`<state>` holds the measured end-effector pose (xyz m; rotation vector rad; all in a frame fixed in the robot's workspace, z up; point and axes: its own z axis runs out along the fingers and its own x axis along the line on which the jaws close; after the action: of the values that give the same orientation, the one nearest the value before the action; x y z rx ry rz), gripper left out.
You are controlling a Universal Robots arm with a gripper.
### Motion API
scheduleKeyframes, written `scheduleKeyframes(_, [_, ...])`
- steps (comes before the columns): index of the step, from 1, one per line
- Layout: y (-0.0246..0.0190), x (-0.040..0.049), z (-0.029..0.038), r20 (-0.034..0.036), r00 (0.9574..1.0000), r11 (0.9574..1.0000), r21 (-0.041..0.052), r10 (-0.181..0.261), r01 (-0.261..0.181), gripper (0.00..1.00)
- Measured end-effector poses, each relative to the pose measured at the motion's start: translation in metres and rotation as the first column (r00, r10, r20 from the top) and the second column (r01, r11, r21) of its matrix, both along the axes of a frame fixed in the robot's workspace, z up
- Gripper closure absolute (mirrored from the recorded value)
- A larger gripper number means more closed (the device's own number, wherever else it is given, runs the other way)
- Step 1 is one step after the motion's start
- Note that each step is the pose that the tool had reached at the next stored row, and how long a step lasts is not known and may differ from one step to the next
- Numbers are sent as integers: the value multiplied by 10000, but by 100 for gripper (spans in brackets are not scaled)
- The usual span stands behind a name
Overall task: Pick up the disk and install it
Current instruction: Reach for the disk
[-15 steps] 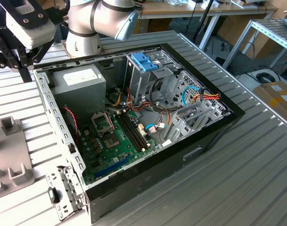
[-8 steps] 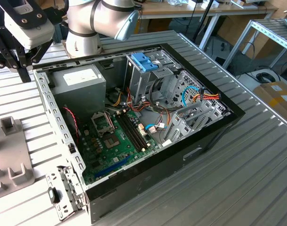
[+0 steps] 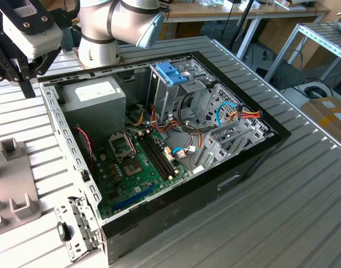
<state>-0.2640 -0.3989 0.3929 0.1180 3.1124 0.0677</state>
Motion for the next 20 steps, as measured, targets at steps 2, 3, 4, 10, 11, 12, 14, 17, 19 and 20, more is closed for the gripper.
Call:
scheduleKeyframes(2, [0, -4, 0, -1, 10000, 10000, 0, 0, 0, 90])
scheduleKeyframes(3, [0, -6, 0, 0, 10000, 10000, 0, 1, -1, 90])
scheduleKeyframes(4, [0, -10, 0, 0, 10000, 10000, -1, 0, 0, 90])
scheduleKeyframes(10, [0, -26, 0, -1, 10000, 10000, 0, 1, -1, 90])
scheduleKeyframes(11, [0, -29, 0, 0, 10000, 10000, -1, 1, -1, 90])
scheduleKeyframes(12, [0, -31, 0, 0, 10000, 10000, 0, 1, -1, 90])
scheduleKeyframes(14, [0, -42, 0, -1, 10000, 10000, -1, 0, 0, 90])
scheduleKeyframes(17, [0, -51, 0, 0, 10000, 10000, 0, 1, -1, 90])
scheduleKeyframes(19, [0, -59, 0, 0, 10000, 10000, 0, 1, -1, 90])
scheduleKeyframes(20, [0, -61, 0, -1, 10000, 10000, 0, 1, -1, 90])
